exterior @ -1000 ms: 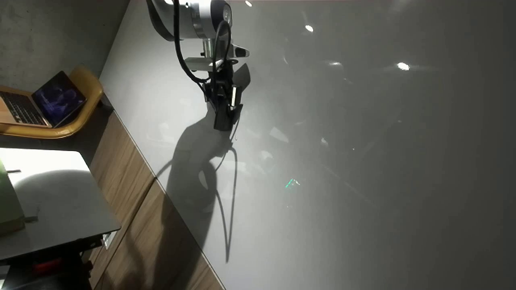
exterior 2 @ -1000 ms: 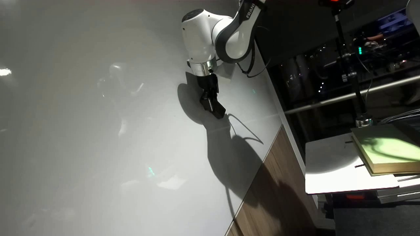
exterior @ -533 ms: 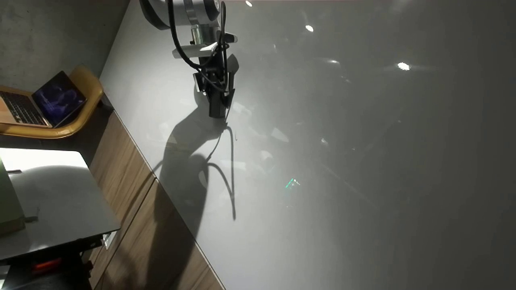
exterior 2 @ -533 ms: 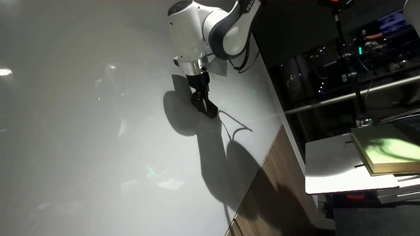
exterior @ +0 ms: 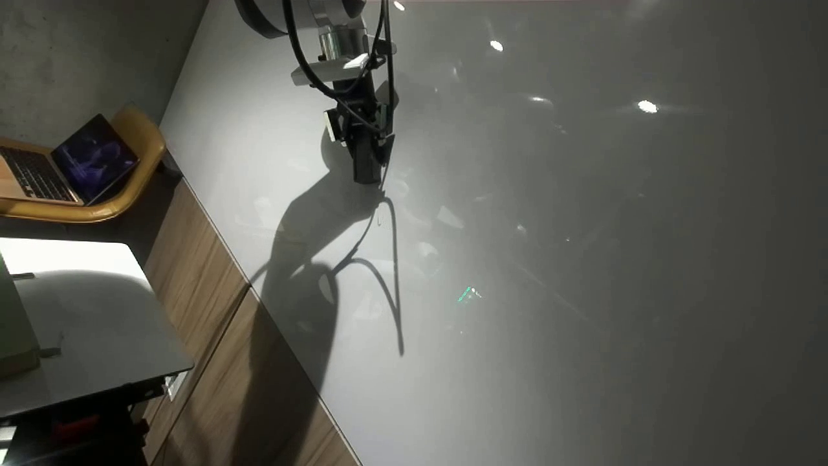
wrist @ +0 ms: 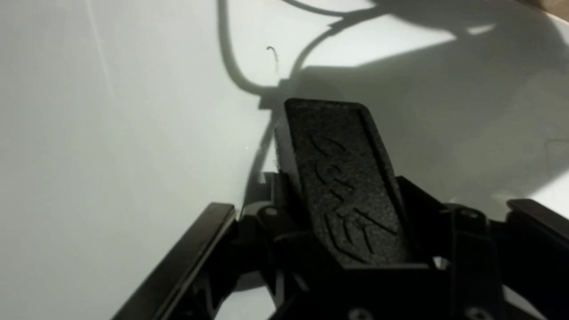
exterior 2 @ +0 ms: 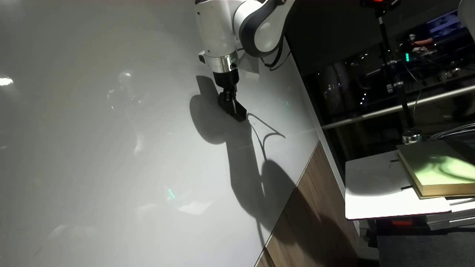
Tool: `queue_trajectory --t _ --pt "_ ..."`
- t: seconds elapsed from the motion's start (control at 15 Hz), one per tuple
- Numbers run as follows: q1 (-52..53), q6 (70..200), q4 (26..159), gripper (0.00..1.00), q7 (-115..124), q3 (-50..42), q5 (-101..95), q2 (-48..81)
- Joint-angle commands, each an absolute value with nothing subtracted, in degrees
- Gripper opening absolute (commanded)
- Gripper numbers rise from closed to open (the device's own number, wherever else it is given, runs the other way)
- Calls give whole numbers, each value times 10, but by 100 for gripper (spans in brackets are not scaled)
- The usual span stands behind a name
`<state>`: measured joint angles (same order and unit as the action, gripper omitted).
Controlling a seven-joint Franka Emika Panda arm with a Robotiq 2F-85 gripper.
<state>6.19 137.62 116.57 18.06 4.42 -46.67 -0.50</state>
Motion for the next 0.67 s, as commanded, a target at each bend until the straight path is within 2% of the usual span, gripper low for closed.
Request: queue_trajectory --t 0.0,0.6 --pt "36 1438 1170 34 154 28 -498 -19" --pt "-10 1584 1223 34 163 -5 -501 -21"
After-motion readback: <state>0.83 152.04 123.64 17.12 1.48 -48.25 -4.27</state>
